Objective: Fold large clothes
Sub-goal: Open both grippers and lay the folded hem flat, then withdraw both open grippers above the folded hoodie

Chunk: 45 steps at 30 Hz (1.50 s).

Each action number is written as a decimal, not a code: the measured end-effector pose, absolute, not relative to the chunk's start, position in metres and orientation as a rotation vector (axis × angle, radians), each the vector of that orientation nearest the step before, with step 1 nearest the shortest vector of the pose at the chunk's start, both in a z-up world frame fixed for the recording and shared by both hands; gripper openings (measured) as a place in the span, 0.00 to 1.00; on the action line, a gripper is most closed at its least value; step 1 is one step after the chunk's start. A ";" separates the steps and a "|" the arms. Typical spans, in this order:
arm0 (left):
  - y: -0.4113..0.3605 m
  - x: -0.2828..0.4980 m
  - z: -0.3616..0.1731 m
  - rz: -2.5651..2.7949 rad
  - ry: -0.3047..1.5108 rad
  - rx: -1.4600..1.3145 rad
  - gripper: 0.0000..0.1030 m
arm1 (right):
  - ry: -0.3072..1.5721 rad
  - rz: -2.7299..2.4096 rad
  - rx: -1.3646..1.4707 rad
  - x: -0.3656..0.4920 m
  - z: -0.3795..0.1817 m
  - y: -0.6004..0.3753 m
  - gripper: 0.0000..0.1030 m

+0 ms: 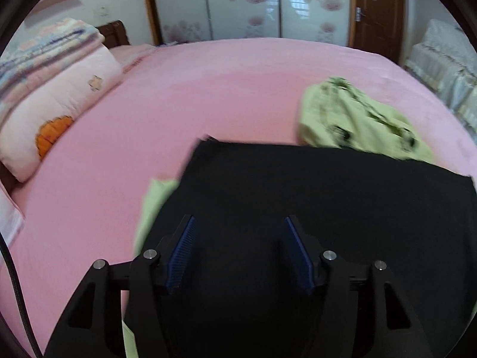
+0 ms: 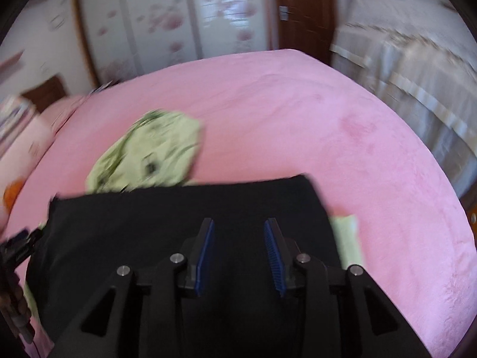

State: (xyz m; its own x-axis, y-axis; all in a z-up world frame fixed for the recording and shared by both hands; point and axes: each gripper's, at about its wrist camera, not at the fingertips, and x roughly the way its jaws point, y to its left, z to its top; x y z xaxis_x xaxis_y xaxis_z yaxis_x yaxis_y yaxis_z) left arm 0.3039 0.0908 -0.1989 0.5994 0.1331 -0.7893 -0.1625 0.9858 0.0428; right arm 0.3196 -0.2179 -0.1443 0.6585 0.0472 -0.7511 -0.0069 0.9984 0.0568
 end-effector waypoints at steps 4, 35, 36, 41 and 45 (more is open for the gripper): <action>0.065 0.272 -0.215 0.160 0.941 -0.092 0.58 | 0.872 0.184 0.019 0.285 -0.165 -0.146 0.34; 0.147 0.215 -0.243 0.493 0.981 0.054 0.70 | 0.990 -0.325 0.017 0.195 -0.227 -0.316 0.06; 0.149 0.215 -0.241 0.485 0.997 0.043 0.70 | 0.991 -0.324 0.035 0.188 -0.224 -0.323 0.06; 0.145 0.206 -0.225 0.438 1.044 0.048 0.70 | 1.001 -0.314 0.112 0.181 -0.211 -0.334 0.06; 0.136 0.191 -0.200 0.360 1.062 0.029 0.70 | 0.986 -0.277 0.141 0.171 -0.192 -0.327 0.06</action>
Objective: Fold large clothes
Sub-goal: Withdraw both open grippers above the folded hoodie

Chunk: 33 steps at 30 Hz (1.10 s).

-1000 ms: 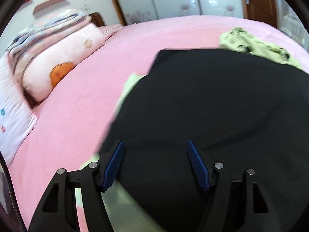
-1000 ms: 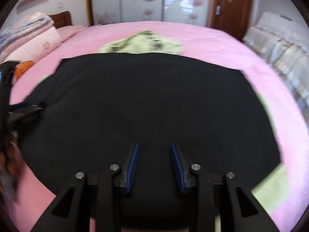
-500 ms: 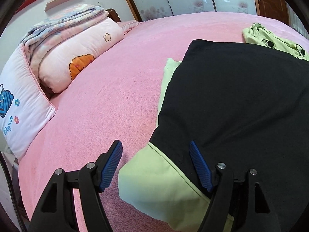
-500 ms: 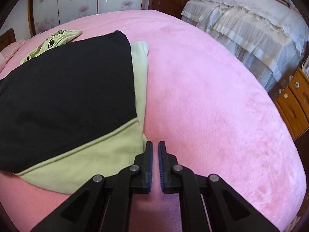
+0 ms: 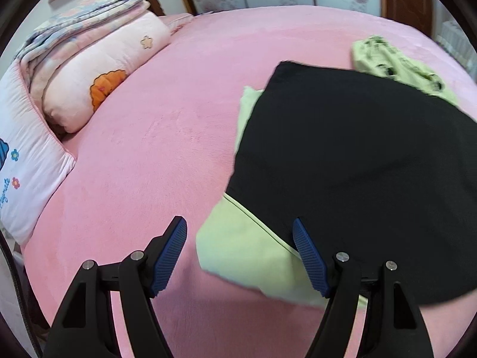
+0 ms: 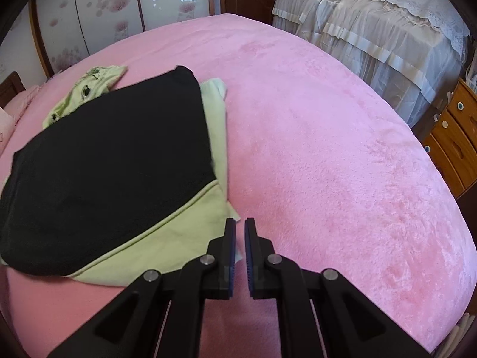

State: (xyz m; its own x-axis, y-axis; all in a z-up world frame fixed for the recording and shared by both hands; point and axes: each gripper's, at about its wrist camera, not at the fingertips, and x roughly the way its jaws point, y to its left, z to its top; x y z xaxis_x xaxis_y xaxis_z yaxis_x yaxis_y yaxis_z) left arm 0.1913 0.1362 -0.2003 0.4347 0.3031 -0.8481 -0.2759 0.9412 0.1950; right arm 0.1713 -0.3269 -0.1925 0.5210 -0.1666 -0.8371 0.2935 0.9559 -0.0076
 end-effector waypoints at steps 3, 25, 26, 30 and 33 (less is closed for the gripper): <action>0.127 0.178 -0.176 0.298 1.052 0.006 0.70 | 0.970 -0.236 0.143 0.163 -0.174 -0.315 0.06; 0.047 0.143 -0.043 0.062 0.886 0.028 0.87 | 0.757 0.099 0.009 0.156 -0.025 -0.189 0.33; 0.042 0.149 -0.044 0.049 0.886 0.028 0.87 | 0.755 0.112 0.002 0.165 -0.024 -0.183 0.33; 0.025 0.180 -0.051 0.023 0.887 0.057 0.87 | 0.772 0.148 -0.005 0.206 -0.027 -0.165 0.33; 0.014 0.212 -0.055 -0.008 0.901 0.071 0.87 | 0.801 0.167 0.005 0.244 -0.030 -0.160 0.33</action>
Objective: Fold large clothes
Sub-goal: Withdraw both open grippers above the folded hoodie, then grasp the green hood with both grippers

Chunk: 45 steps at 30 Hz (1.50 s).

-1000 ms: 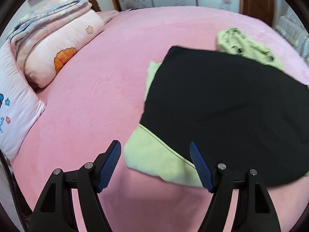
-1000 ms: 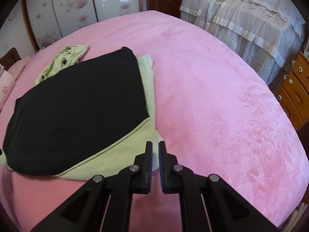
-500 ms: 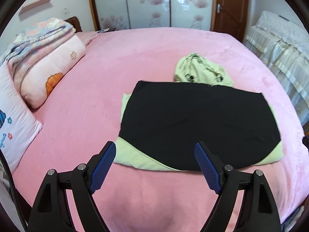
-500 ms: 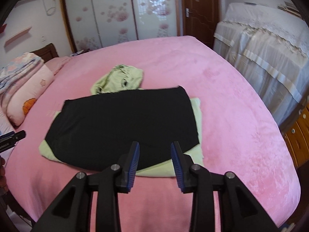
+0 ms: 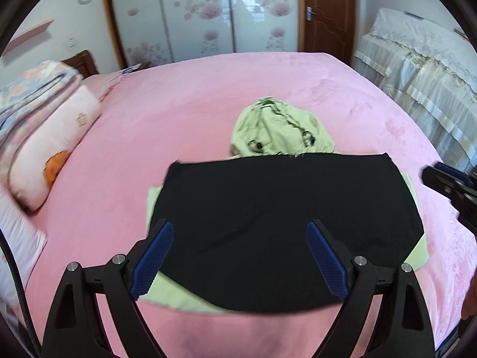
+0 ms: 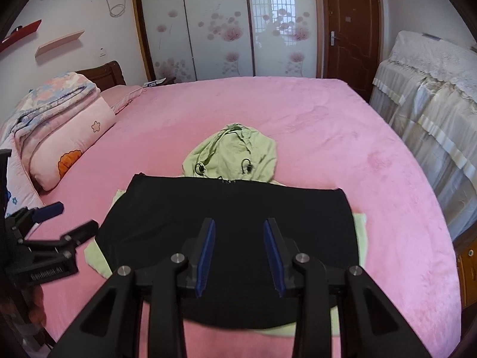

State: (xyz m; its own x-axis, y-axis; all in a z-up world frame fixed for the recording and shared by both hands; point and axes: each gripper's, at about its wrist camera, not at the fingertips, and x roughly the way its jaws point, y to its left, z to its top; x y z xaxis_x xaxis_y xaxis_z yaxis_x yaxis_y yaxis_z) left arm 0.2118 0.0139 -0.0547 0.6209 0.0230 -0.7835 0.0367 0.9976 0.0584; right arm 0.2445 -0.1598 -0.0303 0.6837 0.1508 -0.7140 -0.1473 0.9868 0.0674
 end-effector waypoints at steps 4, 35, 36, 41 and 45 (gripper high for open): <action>0.003 0.259 -0.047 -0.025 0.904 0.114 0.87 | 0.823 0.164 -0.007 0.299 -0.023 -0.159 0.33; 0.038 0.607 -0.233 0.081 1.141 0.076 0.88 | 1.121 0.063 0.238 0.624 -0.198 -0.210 0.58; 0.041 0.614 -0.241 0.079 1.159 0.062 0.88 | 1.133 0.057 0.238 0.630 -0.204 -0.210 0.58; 0.048 0.632 -0.261 0.040 1.221 -0.009 0.79 | 1.176 0.069 0.257 0.646 -0.229 -0.202 0.55; 0.034 0.633 -0.251 -0.014 1.220 -0.040 0.02 | 1.186 0.075 0.154 0.640 -0.230 -0.182 0.05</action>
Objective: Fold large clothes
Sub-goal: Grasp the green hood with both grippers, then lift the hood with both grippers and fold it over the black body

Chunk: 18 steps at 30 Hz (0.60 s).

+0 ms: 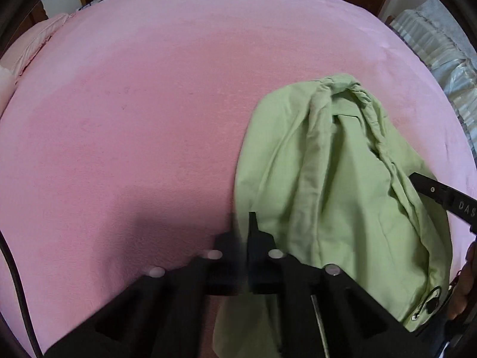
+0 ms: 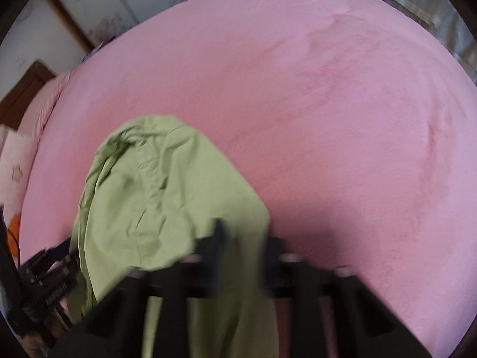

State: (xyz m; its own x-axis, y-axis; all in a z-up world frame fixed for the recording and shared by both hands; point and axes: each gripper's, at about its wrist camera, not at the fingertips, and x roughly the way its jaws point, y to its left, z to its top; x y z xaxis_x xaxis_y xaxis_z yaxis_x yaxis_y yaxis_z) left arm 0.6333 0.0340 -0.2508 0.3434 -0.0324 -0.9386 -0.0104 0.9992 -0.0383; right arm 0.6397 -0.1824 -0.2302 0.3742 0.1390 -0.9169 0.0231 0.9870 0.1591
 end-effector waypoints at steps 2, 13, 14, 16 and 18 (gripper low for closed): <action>0.024 0.625 -0.234 0.004 1.162 0.016 0.01 | 1.137 0.084 0.152 0.627 -0.211 -0.180 0.03; 0.068 0.455 -0.123 -0.235 0.916 -0.258 0.01 | 0.721 0.280 0.148 0.414 -0.061 -0.197 0.04; 0.072 0.437 -0.127 -0.233 0.935 -0.258 0.01 | 0.731 0.256 0.131 0.397 -0.065 -0.197 0.09; 0.081 0.401 -0.146 -0.234 1.013 -0.268 0.01 | 0.796 0.166 0.084 0.355 -0.085 -0.198 0.09; 0.089 0.377 -0.170 -0.214 1.107 -0.268 0.02 | 0.886 0.111 0.071 0.327 -0.113 -0.201 0.16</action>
